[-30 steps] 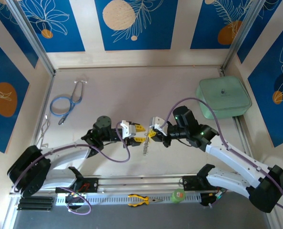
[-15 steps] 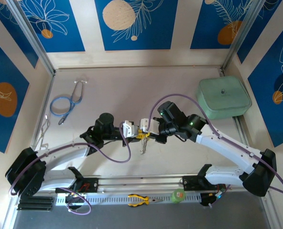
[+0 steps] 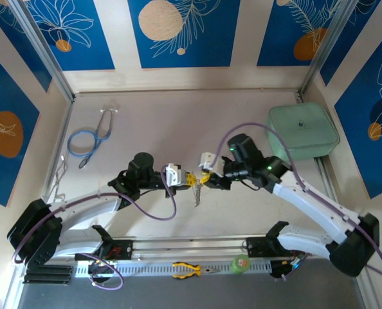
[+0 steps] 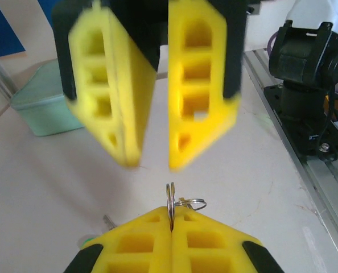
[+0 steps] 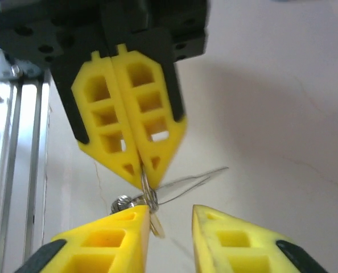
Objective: Put the keys on the keyring
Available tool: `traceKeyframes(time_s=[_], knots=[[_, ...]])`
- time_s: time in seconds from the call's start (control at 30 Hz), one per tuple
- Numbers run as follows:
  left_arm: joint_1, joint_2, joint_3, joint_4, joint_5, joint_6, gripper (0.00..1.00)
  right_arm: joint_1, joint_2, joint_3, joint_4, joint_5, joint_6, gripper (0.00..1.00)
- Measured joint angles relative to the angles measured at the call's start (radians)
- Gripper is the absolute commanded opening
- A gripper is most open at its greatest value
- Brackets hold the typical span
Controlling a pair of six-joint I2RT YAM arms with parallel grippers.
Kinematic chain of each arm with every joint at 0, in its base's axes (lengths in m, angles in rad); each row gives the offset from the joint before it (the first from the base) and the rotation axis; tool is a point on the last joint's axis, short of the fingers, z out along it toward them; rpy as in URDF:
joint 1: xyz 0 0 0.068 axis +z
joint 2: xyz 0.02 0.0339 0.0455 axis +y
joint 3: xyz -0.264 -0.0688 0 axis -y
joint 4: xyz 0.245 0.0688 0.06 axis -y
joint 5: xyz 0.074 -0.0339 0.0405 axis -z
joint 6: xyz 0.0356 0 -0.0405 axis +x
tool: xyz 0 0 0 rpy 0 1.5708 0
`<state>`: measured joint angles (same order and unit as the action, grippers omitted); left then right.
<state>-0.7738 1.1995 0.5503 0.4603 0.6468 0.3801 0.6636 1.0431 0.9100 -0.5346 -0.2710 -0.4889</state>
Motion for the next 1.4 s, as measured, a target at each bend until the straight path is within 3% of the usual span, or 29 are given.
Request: traceKeyframes(time_s=[0.17,0.3,0.93,1.23,1.27,1.33,1.4], knots=[[-0.001,0.015,-0.030,0.120,0.021,-0.059,0.00,-0.057,-0.084,-0.108,0.134,-0.183,0.080,0.27],[-0.001,0.037,-0.034,0.174,0.042,-0.093,0.00,-0.056,-0.079,-0.127,0.172,-0.236,0.090,0.25],[-0.001,0.042,-0.038,0.197,0.082,-0.113,0.00,-0.017,-0.103,-0.193,0.245,-0.111,0.045,0.22],[-0.001,0.042,-0.039,0.190,0.085,-0.113,0.00,-0.009,-0.069,-0.191,0.240,-0.147,0.042,0.00],[-0.001,0.042,-0.039,0.189,0.086,-0.114,0.02,-0.009,-0.069,-0.190,0.237,-0.148,0.047,0.00],[-0.001,0.041,-0.040,0.190,0.085,-0.113,0.24,-0.009,-0.069,-0.187,0.233,-0.147,0.044,0.00],[-0.001,0.035,-0.040,0.186,0.064,-0.107,0.30,-0.008,-0.069,-0.176,0.212,-0.145,0.043,0.00]])
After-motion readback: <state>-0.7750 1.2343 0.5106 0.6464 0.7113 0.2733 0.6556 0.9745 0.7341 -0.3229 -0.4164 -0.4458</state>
